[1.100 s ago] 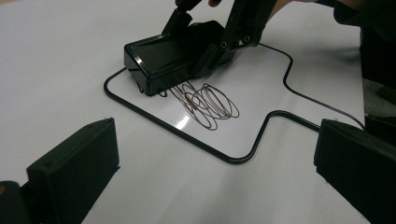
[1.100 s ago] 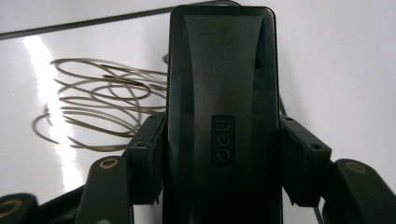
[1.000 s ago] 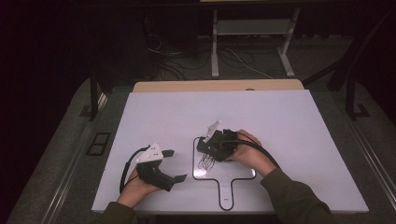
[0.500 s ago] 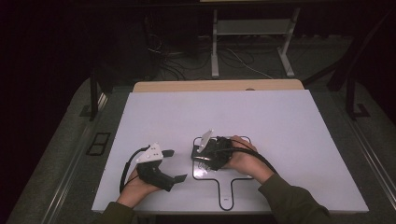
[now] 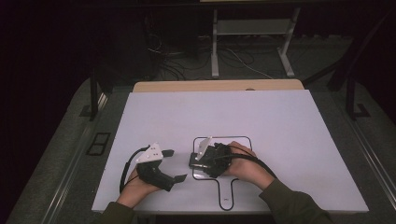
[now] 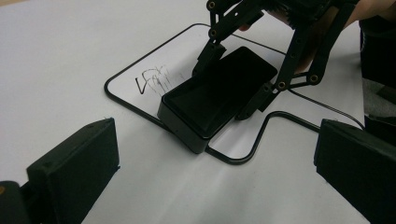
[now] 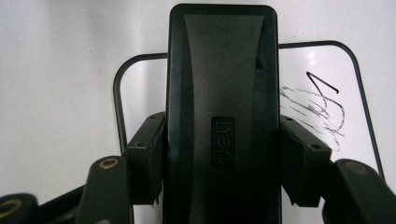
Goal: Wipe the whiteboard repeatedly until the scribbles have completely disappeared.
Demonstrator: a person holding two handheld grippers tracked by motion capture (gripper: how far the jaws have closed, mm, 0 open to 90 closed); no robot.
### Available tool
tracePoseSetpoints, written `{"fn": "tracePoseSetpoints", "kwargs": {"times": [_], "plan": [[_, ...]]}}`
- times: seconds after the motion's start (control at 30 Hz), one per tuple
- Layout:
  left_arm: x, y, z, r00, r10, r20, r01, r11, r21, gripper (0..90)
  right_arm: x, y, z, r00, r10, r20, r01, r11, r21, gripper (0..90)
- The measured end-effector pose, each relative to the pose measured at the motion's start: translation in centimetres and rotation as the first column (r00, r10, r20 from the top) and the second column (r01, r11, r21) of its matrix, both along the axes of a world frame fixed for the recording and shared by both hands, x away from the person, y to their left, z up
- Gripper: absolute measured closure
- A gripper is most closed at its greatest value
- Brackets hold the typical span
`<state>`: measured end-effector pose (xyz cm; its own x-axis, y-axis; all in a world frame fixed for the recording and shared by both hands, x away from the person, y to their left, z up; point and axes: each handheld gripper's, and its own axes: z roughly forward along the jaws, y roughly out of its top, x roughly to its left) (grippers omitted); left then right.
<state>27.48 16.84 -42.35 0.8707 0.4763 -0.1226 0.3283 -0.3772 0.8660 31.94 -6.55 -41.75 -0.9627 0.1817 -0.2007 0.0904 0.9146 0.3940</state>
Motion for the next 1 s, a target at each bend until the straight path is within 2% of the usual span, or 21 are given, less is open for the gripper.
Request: {"fn": "tracePoseSetpoints", "kwargs": {"times": [0.3, 0.57, 0.6, 1.0], "plan": [[0.0, 0.0, 0.0, 1.0, -0.002, -0.001, 0.002, 1.0, 0.002, 0.0, 2.8, -0.5, -0.1, 0.9979, -0.064, 0.013, 0.064, 0.998, 0.001, 38.9], [0.0, 0.0, 0.0, 1.0, -0.002, 0.0, 0.002, 1.0, -0.002, 0.0, 5.3, -1.1, -0.1, 0.991, -0.134, 0.006, 0.134, 0.991, 0.002, 38.9], [0.0, 0.0, 0.0, 1.0, -0.003, 0.0, 0.003, 1.0, 0.001, 0.0, 5.5, -1.2, -0.1, 0.9881, -0.154, -0.005, 0.154, 0.988, 0.012, 38.9], [0.0, 0.0, 0.0, 1.0, -0.003, 0.001, 0.003, 1.0, 0.001, 0.0, 8.2, -3.2, -0.2, 0.9661, -0.258, -0.015, 0.258, 0.966, 0.017, 38.8]]}}
